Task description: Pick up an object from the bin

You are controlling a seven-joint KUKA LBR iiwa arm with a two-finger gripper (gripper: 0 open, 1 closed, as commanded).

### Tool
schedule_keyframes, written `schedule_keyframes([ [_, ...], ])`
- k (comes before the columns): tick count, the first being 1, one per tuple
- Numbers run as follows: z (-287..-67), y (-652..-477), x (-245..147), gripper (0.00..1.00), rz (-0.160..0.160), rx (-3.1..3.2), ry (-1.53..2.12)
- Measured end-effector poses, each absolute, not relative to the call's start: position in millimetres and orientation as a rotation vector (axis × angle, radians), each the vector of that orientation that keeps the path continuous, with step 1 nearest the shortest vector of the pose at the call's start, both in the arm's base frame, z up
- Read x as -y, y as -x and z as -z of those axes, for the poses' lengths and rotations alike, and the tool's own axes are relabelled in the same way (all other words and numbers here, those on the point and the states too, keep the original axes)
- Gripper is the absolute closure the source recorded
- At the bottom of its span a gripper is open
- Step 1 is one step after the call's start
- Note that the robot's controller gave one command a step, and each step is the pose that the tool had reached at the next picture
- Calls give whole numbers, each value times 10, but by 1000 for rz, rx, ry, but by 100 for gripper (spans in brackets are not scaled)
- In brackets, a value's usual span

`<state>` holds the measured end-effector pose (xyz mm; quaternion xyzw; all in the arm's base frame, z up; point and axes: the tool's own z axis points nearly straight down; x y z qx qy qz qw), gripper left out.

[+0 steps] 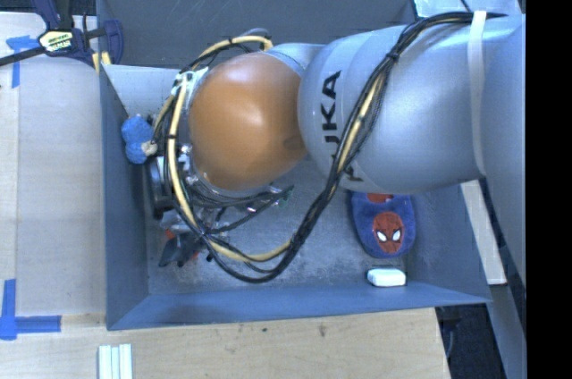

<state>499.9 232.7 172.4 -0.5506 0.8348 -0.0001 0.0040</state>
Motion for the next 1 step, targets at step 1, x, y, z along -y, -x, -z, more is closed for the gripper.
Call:
schedule_keyframes([
  [1, -1949, -5012, -2334, 100, 0, -2619, 1722],
])
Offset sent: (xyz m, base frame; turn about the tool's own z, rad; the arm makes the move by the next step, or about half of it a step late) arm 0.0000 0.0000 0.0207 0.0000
